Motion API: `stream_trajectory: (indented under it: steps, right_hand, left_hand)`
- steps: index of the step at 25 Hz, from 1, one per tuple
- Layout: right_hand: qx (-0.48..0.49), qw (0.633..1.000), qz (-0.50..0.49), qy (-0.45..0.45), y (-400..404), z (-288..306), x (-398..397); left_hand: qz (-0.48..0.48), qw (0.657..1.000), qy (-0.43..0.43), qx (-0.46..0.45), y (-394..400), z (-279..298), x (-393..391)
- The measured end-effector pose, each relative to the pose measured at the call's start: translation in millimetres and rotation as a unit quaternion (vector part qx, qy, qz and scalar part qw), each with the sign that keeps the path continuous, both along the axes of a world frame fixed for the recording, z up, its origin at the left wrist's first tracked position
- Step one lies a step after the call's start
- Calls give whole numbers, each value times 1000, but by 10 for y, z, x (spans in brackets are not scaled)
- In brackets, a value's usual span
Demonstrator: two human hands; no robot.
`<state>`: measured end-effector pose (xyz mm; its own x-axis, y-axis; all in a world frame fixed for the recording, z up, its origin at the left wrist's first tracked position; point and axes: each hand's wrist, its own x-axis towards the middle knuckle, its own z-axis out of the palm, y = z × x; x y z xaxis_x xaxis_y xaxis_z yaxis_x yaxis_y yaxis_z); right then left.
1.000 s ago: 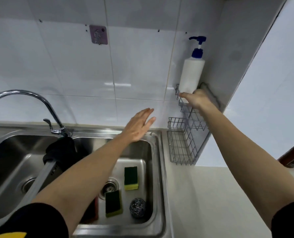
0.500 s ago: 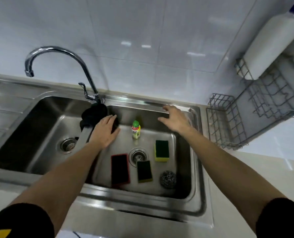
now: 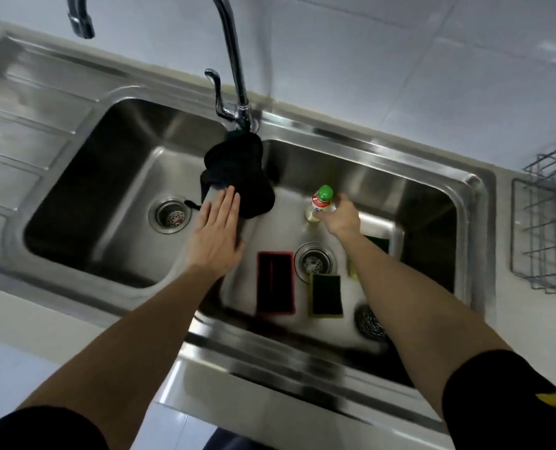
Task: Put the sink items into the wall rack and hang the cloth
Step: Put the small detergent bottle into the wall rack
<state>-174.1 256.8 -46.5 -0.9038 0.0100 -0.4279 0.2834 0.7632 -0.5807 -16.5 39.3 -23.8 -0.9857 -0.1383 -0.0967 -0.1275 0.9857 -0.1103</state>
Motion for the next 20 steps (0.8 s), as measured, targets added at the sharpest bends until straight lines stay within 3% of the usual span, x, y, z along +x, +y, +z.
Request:
stream_trajectory:
  steps: [12, 16, 20]
  right_hand:
    - [-9, 995, -70, 73, -130, -356, 48]
    - [-68, 989, -75, 107, 104, -36, 280]
    - [-152, 970, -52, 183, 511, 645, 501]
  left_hand:
    - [-2, 1000, 23, 1, 18, -29, 15]
    - [-3, 999, 10, 33, 17, 32, 14]
    - [11, 991, -6, 130, 16, 253, -20]
